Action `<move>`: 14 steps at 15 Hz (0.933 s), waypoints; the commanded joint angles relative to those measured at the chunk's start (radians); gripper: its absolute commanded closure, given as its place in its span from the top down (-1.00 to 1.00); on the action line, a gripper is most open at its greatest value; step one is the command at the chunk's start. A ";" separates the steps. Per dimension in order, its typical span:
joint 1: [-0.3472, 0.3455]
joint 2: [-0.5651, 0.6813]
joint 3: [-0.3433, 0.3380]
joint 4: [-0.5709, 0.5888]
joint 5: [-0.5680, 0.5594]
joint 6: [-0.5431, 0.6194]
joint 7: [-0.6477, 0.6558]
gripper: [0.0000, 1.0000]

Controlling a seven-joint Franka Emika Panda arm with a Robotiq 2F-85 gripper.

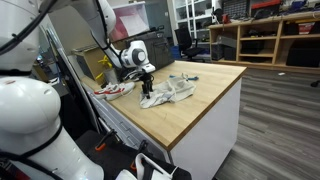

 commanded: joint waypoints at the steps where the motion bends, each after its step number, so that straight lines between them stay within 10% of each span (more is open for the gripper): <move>1: 0.010 0.007 -0.006 0.024 0.016 -0.043 -0.016 1.00; 7: 0.004 -0.022 0.001 0.012 0.017 -0.097 -0.037 0.99; 8: 0.001 -0.022 0.007 0.013 0.022 -0.114 -0.045 0.49; 14: 0.009 -0.018 0.002 0.016 0.012 -0.168 -0.040 -0.24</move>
